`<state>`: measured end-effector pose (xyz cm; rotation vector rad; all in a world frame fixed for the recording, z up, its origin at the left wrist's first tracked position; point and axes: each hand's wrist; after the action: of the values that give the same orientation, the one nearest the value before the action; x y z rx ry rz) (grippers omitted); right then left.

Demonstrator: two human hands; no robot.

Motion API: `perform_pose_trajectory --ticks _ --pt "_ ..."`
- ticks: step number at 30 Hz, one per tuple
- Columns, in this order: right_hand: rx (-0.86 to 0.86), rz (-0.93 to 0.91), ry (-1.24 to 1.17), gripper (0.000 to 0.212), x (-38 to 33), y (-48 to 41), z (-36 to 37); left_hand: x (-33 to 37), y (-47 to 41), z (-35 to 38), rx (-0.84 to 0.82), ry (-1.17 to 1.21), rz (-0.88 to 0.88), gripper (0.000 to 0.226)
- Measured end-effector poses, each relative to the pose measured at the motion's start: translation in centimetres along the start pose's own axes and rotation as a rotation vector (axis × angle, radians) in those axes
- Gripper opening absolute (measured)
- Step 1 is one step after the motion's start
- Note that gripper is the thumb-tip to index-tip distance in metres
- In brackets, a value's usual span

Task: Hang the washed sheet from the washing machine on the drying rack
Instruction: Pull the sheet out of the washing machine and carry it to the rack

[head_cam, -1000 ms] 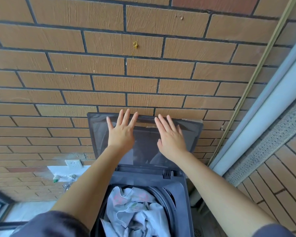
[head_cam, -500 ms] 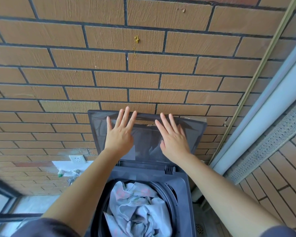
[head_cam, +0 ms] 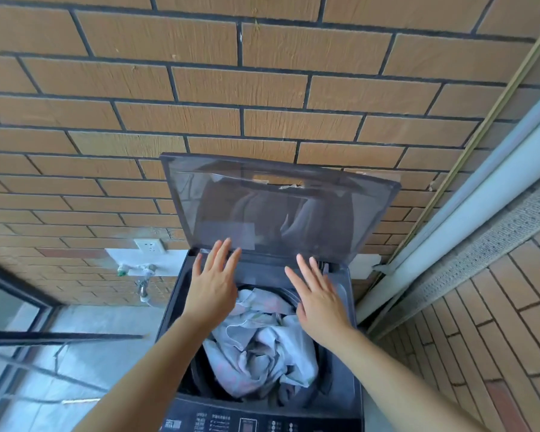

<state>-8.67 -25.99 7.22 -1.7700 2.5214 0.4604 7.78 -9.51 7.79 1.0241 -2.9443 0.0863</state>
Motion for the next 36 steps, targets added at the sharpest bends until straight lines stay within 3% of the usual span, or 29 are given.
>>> perform_pose_trajectory --ticks 6,10,17,20,26,28,32,34,36 --pt "-0.339 0.031 -0.021 0.076 -0.1 0.4 6.9 0.1 3.8 6.9 -0.309 0.128 0.061 0.084" --pt "-0.443 0.051 -0.053 0.079 -0.2 -1.0 11.5 0.6 4.1 11.6 -0.685 0.117 0.023 0.09" --pt "-0.504 0.165 -0.077 0.089 0.7 -3.7 18.4 0.9 1.9 18.5 -0.832 0.14 -0.045 0.106" --pt "-0.489 0.208 -0.167 0.089 0.7 -5.1 20.2 0.7 1.1 21.1 -0.937 0.176 -0.117 0.1" --pt "-0.386 0.225 -0.305 0.031 1.9 -6.0 20.4 0.8 1.9 22.9 -0.951 0.144 -0.129 0.04" --pt "-0.354 0.252 -0.469 0.021 1.9 -5.8 18.8 0.6 1.9 21.4 -0.947 0.305 -0.177 0.042" --pt "-0.185 0.302 -0.719 0.017 1.6 -5.5 12.7 0.6 1.2 15.1 -0.705 0.887 -0.294 0.023" --pt "-0.143 0.298 -0.826 0.014 1.0 -4.9 9.4 0.2 1.2 12.1 -0.635 1.023 -0.33 0.018" --pt "-0.116 0.259 -0.895 0.014 -0.1 -4.0 6.4 -0.6 1.9 9.4 -0.638 1.1 -0.26 0.045"
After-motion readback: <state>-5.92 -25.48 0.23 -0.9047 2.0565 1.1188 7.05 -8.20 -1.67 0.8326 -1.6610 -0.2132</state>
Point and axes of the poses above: each hand's wrist, its own y-axis away from the middle knuckle, its own z-axis out of the palm, x = y × z, and after that the axes turned 9 degrees about -x, right-handed
